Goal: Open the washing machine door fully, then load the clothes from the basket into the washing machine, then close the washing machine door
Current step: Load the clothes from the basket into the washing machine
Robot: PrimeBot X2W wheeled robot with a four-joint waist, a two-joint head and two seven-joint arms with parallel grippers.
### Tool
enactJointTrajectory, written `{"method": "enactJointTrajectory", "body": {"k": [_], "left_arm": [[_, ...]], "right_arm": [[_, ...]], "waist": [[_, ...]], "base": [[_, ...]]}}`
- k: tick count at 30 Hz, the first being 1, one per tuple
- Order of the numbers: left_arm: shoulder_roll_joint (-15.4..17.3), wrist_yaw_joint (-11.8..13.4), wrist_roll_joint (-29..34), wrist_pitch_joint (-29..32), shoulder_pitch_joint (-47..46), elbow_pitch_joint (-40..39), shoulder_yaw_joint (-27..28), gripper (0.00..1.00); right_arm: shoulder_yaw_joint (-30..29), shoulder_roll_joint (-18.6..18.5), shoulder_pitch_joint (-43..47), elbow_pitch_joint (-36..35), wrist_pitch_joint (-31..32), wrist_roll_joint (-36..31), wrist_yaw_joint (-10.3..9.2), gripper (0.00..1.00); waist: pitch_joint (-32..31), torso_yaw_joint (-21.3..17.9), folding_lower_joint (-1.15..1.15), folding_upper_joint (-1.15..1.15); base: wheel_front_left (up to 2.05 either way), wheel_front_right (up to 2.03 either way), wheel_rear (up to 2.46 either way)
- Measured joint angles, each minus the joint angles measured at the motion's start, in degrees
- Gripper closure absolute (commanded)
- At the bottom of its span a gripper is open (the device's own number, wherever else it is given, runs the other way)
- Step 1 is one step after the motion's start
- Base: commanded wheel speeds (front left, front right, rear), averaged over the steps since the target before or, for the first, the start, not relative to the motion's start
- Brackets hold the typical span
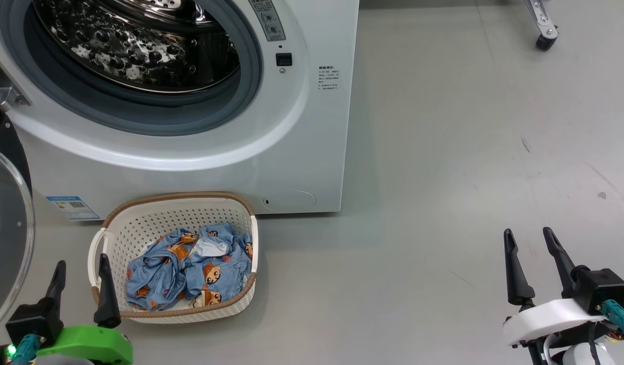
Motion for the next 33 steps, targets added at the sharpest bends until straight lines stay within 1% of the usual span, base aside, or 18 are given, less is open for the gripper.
{"method": "enactJointTrajectory", "body": {"k": [4,16,33], "left_arm": [[0.0,0.0,0.0,0.0,-0.3,-0.4,0.8,0.0],[-0.6,0.0,0.1,0.0,-1.1,-0.5,1.1,0.0],[-0.8,-0.4,0.6,0.0,-0.8,1.0,0.6,0.0]], "right_arm": [[0.0,0.0,-0.1,0.0,0.0,0.0,0.0,0.0],[0.0,0.0,-0.9,0.0,0.0,0.0,0.0,0.0],[0.1,-0.1,-0.9,0.0,0.0,0.0,0.0,0.0]], "waist": [[0.4,0.1,0.0,0.0],[0.9,0.2,0.0,0.0],[1.5,0.1,0.0,0.0]], "base": [[1.03,-1.1,0.07],[0.75,-0.75,0.0],[0.18,-0.18,0.0]]}}
